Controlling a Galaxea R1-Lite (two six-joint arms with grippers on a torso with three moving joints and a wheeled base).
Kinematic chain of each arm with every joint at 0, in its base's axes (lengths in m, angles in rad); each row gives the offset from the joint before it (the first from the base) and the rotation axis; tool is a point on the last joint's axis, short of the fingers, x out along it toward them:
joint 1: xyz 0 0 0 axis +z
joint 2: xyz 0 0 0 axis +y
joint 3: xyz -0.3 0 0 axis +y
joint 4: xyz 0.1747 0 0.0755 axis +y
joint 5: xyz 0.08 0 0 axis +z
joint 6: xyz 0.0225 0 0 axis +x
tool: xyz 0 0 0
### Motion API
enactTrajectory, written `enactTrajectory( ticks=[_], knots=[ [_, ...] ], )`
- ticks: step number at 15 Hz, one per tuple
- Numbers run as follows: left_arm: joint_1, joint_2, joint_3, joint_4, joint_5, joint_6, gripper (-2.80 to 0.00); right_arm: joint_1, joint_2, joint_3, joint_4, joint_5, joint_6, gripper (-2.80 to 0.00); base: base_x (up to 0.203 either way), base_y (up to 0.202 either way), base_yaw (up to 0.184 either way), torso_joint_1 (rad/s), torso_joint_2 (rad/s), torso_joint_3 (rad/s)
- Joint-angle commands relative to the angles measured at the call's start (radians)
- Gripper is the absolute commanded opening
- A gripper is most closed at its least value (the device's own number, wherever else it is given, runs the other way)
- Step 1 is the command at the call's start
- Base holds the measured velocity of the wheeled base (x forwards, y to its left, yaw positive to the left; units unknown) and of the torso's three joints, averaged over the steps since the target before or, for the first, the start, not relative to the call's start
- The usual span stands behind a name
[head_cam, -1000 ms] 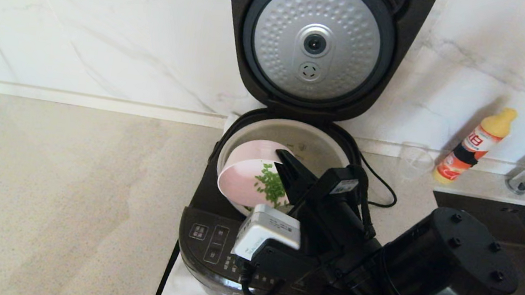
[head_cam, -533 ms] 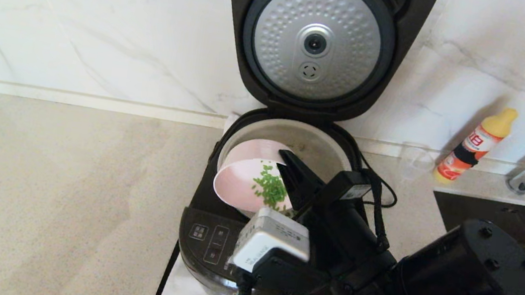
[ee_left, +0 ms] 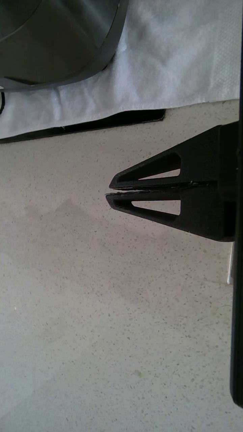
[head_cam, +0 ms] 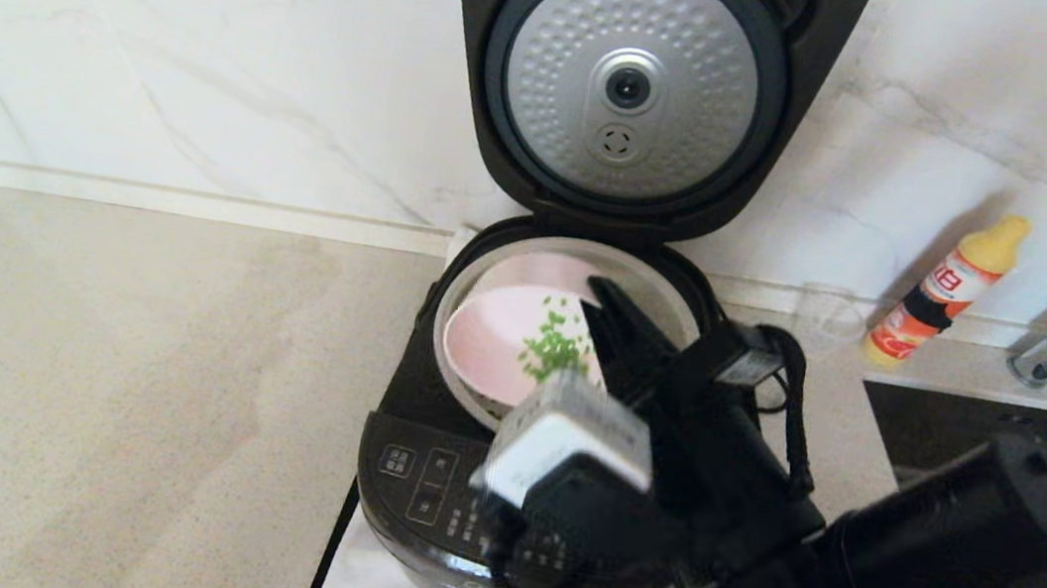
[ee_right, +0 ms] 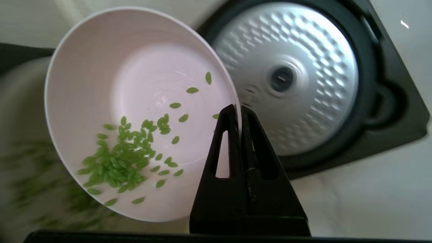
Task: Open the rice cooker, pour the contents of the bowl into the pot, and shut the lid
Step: Place the bowl on the table
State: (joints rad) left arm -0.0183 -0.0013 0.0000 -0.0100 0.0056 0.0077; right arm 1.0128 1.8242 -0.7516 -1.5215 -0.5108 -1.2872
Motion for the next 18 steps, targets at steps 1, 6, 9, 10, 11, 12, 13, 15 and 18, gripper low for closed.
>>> enactTrajectory(
  ticks=[1, 6, 9, 10, 11, 12, 13, 15, 18],
  knots=[
    [0.000, 0.000, 0.009, -0.001, 0.001, 0.000, -2.80, -0.058, 0.039, -0.072, -0.008, -0.001, -0.009, -2.80, 0.000, 0.000, 0.000, 0.000, 0.00, 0.000],
    [0.000, 0.000, 0.009, -0.001, 0.001, 0.000, -2.80, 0.096, -0.034, 0.127, -0.008, 0.018, -0.006, -2.80, 0.000, 0.000, 0.000, 0.000, 0.00, 0.000],
    [0.000, 0.000, 0.009, -0.001, 0.001, 0.000, -2.80, 0.110, -0.040, 0.129, -0.008, -0.009, -0.003, -2.80, 0.000, 0.000, 0.000, 0.000, 0.00, 0.000],
    [0.000, 0.000, 0.009, -0.001, 0.001, 0.000, -2.80, 0.108, -0.041, 0.122, -0.008, -0.011, -0.003, -2.80, 0.000, 0.000, 0.000, 0.000, 0.00, 0.000],
    [0.000, 0.000, 0.009, -0.001, 0.001, 0.000, -2.80, 0.099, -0.036, 0.106, -0.008, -0.012, -0.003, -2.80, 0.000, 0.000, 0.000, 0.000, 0.00, 0.000],
    [0.000, 0.000, 0.009, -0.001, 0.001, 0.000, -2.80, 0.074, -0.025, 0.083, -0.008, -0.015, -0.003, -2.80, 0.000, 0.000, 0.000, 0.000, 0.00, 0.000],
    [0.000, 0.000, 0.009, -0.001, 0.001, 0.000, -2.80, 0.043, -0.007, 0.056, -0.008, -0.014, -0.003, -2.80, 0.000, 0.000, 0.000, 0.000, 0.00, 0.000],
    [0.000, 0.000, 0.009, -0.001, 0.001, 0.000, -2.80, 0.018, 0.016, 0.035, -0.009, -0.005, -0.002, -2.80, 0.000, 0.000, 0.000, 0.000, 0.00, 0.000],
    [0.000, 0.000, 0.009, -0.001, 0.001, 0.000, -2.80, 0.048, 0.000, 0.094, -0.009, 0.009, -0.001, -2.80, 0.000, 0.000, 0.000, 0.000, 0.00, 0.000]
  ],
)
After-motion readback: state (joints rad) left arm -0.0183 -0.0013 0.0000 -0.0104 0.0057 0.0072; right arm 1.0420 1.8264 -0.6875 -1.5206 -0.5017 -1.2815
